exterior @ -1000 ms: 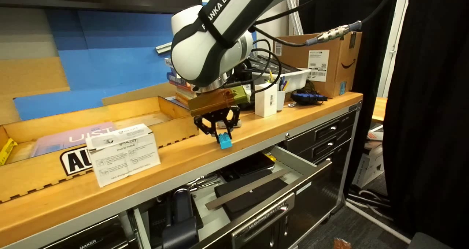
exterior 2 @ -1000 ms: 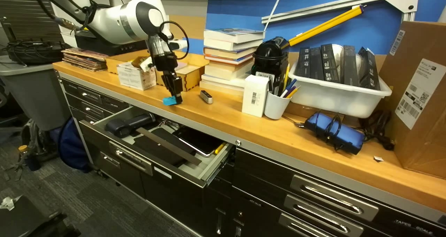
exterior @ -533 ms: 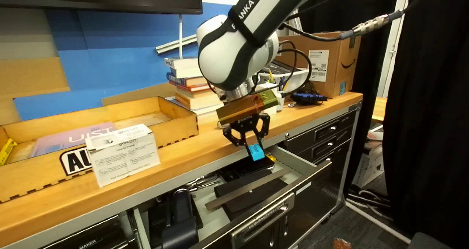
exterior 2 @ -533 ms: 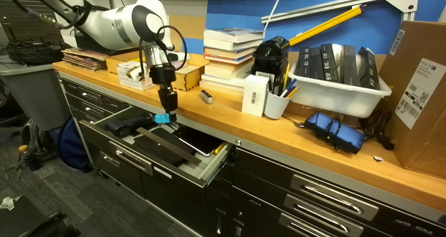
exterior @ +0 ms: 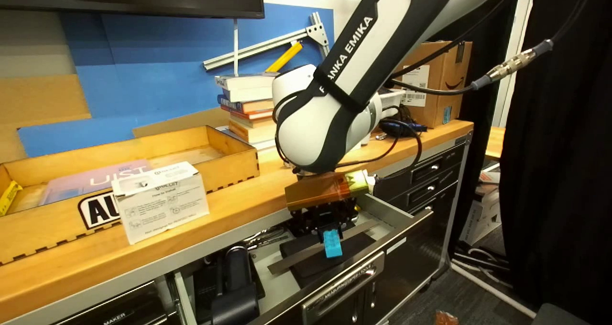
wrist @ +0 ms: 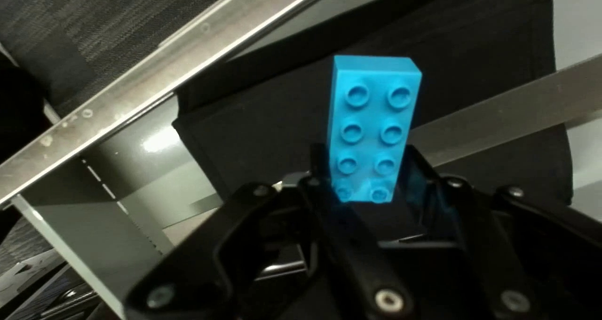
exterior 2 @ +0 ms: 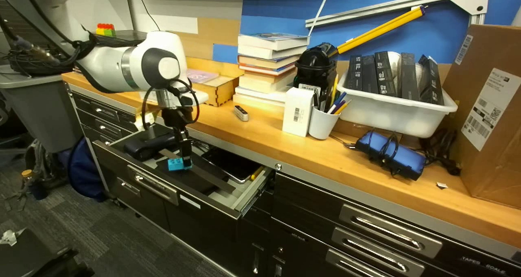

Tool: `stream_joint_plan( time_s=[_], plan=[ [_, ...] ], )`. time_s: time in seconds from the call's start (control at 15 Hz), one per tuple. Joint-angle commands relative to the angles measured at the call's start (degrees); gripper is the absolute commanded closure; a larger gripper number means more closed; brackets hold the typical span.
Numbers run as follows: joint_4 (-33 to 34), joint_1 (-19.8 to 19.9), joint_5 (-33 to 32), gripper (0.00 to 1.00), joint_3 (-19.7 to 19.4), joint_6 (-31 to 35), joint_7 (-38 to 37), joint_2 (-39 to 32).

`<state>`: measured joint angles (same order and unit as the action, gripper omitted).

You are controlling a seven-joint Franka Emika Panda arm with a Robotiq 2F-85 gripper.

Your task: Put the blue block inside the open drawer and push the drawer closed

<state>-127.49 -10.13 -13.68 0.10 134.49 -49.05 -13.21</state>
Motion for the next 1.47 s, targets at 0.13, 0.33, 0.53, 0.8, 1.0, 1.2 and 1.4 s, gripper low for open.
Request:
stream_joint_plan(
  time_s=[0.13, 0.33, 0.53, 0.8, 1.0, 1.2, 1.4],
  plan=[
    [-4.0, 0.8, 1.3, 0.08, 0.4, -2.4, 2.0, 5.5],
    [-6.4, 2.1, 1.3, 0.00, 0.2, -9.4, 3.7, 9.4],
    [-8.8, 3.8, 2.6, 0.00, 0.6, -15.1, 7.2, 10.9],
    [-10.8, 4.7, 5.2, 0.00, 1.1, -18.7, 13.4, 9.7],
    [-12.0, 4.3, 4.0, 0.00, 1.3, -15.8, 12.0, 8.0],
    [-12.4, 3.3, 1.9, 0.00, 2.0, -7.2, 8.1, 6.2],
    [-11.2, 2.1, 0.8, 0.00, 2.8, -1.7, 5.7, 4.2]
  ],
)
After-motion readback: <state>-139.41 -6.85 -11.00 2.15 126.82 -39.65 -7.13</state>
